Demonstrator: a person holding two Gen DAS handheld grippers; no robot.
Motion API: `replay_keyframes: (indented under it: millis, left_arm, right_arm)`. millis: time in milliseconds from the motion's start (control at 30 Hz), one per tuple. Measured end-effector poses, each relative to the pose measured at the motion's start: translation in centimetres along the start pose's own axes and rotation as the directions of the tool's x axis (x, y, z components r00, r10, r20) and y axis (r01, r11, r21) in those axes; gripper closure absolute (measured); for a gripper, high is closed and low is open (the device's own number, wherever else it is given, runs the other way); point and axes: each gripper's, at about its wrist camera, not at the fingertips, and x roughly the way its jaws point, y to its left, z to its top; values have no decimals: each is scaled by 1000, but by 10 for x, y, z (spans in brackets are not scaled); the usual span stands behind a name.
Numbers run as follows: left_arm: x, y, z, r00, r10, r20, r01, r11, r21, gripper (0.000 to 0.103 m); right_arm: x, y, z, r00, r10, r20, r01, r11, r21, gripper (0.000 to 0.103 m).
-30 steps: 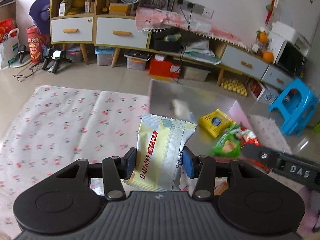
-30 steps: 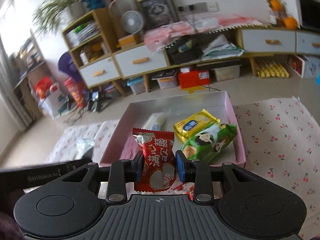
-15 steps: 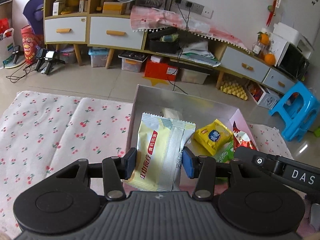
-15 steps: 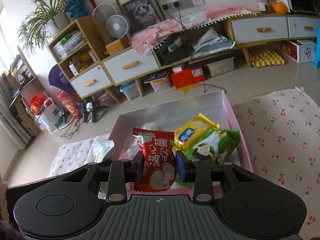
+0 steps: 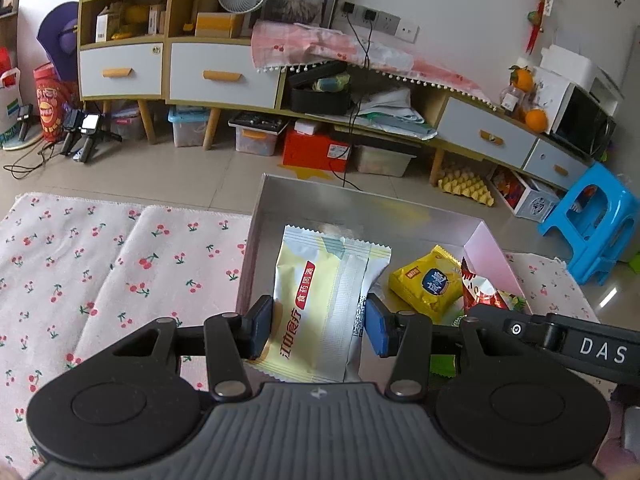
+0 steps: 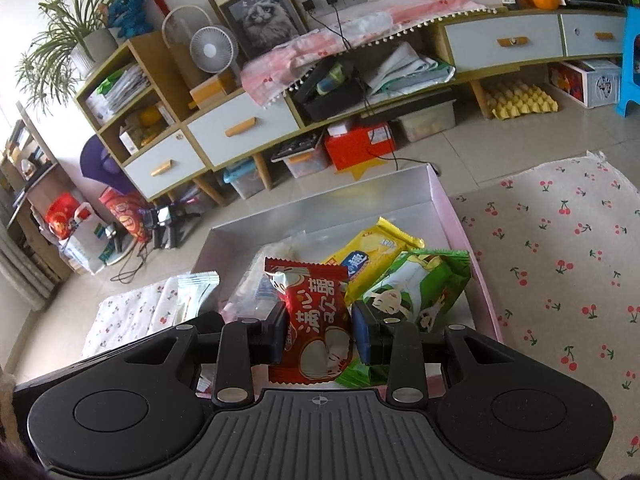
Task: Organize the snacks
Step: 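Carry both held snacks into the pink box and open both tools, then move both tools back over the remaining snacks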
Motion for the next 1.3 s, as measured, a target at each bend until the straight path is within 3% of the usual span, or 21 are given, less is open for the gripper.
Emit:
replay_keyframes:
  millis: [167,333,633,900,1300]
  left_arm:
    - [-1,0,0,1000,9,4,-9,1000,18,56]
    - [2,0,-1,1000,12,-19,-11,1000,29,41]
    - [-3,-2,-1,1000,2,-30,-1,999,52,29]
    - [-24,-11,-5,999,32,-30,-28,991,128,21]
    - [-61,0,-8,996,80,-25,-76,989,123,11]
  right_arm:
    - [-1,1,0,1000,5,4,-5,1000,-9,67]
    - [-3,-1,3,1000,2,19,-2,1000,5,56]
    - [-7,0,4,1000,2,15,-1,1000,-7,45]
    - [-33,14,4,1000,2,21,0,996,-90,34]
    - [-76,24,-6,1000,8,24,-5,989,-146,23]
